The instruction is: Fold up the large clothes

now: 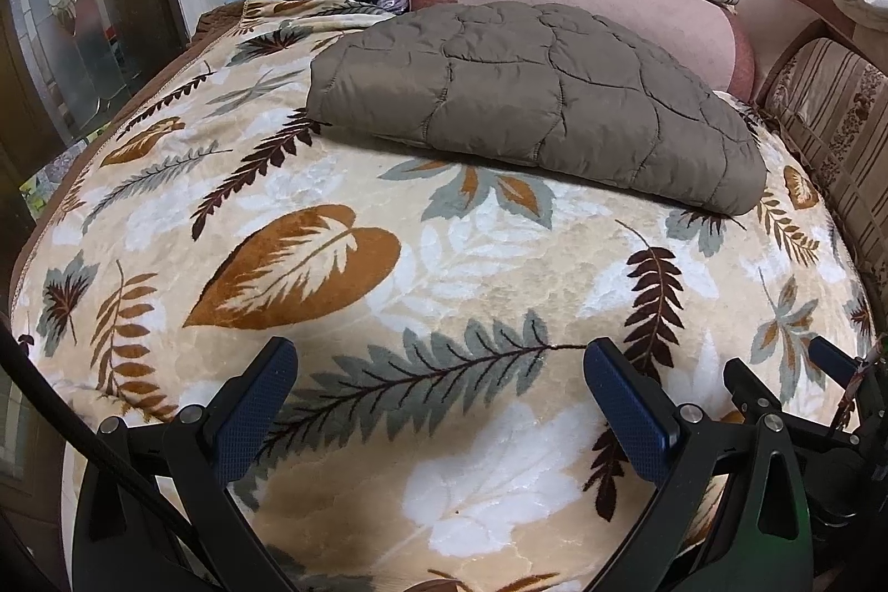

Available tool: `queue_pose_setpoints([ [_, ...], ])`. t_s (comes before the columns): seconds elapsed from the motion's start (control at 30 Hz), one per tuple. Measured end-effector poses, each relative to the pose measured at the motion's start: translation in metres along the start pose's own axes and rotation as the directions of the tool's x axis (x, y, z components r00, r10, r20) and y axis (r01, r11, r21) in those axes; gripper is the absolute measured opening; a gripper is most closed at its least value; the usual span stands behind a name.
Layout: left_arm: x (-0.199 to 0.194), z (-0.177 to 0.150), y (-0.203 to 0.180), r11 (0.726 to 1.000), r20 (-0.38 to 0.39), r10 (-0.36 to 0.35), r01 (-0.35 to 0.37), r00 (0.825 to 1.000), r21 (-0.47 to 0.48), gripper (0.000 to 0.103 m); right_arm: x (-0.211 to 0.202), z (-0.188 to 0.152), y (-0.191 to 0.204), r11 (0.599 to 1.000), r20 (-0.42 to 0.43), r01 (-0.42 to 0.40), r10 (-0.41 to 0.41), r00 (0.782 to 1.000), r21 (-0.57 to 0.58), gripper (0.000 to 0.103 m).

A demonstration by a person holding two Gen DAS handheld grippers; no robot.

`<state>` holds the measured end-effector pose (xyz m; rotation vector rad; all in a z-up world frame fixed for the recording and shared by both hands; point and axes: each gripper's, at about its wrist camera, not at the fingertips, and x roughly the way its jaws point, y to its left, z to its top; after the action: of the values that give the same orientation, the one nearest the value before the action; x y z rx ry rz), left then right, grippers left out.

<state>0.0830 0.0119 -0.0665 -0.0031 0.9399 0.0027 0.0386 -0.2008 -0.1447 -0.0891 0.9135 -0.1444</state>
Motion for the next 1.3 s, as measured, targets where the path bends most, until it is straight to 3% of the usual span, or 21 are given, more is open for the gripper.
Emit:
queue_pose_setpoints([
  [1.3, 0.0050, -0.0030, -0.0004, 1.000, -0.017, 0.000, 0.000, 1.000, 0.000, 0.103, 0.0053, -0.0010, -0.0015, 1.000, -0.010, -0.014, 0.014, 1.000, 0.020, 0.089],
])
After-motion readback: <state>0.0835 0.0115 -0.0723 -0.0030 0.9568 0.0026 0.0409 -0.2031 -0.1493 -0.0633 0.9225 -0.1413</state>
